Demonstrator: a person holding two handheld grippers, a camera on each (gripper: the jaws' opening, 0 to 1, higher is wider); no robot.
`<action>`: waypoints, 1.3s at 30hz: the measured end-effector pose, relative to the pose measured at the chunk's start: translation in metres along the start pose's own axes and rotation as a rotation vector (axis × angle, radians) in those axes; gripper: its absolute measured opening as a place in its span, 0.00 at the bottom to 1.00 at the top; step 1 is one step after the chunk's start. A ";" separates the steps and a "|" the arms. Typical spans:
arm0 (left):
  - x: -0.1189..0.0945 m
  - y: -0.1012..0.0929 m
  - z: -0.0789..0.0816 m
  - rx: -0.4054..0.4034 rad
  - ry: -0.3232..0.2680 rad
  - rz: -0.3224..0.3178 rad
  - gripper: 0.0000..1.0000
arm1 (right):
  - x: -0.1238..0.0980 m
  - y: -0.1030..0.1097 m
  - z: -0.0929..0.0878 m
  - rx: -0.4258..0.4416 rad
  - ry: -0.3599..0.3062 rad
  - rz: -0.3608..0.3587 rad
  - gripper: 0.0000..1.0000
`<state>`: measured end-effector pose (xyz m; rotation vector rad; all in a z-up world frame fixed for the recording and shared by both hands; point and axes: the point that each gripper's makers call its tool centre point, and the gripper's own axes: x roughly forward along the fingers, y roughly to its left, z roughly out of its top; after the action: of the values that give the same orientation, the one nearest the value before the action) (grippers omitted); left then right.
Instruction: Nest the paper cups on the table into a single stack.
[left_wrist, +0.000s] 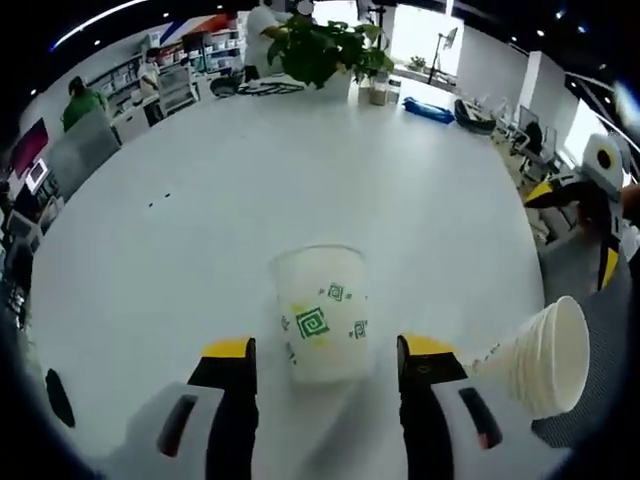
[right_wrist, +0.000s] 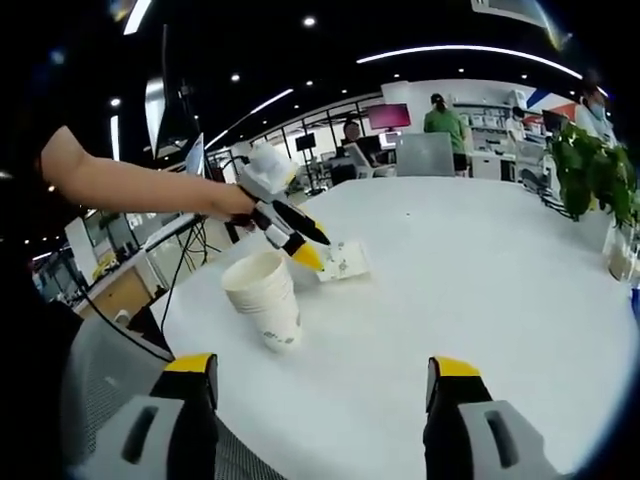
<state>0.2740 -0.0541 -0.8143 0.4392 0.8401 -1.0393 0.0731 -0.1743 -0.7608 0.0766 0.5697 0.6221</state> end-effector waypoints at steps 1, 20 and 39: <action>0.002 0.000 0.000 -0.014 -0.007 0.004 0.53 | 0.000 0.000 0.000 0.003 -0.001 -0.001 0.86; 0.023 0.007 -0.001 -0.086 -0.002 0.008 0.39 | 0.000 -0.005 0.001 0.028 -0.004 -0.013 0.85; -0.025 0.000 0.006 -0.023 -0.083 0.013 0.38 | -0.007 -0.005 0.014 0.071 -0.060 -0.015 0.84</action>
<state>0.2700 -0.0443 -0.7908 0.3794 0.7735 -1.0287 0.0789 -0.1810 -0.7468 0.1576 0.5339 0.5834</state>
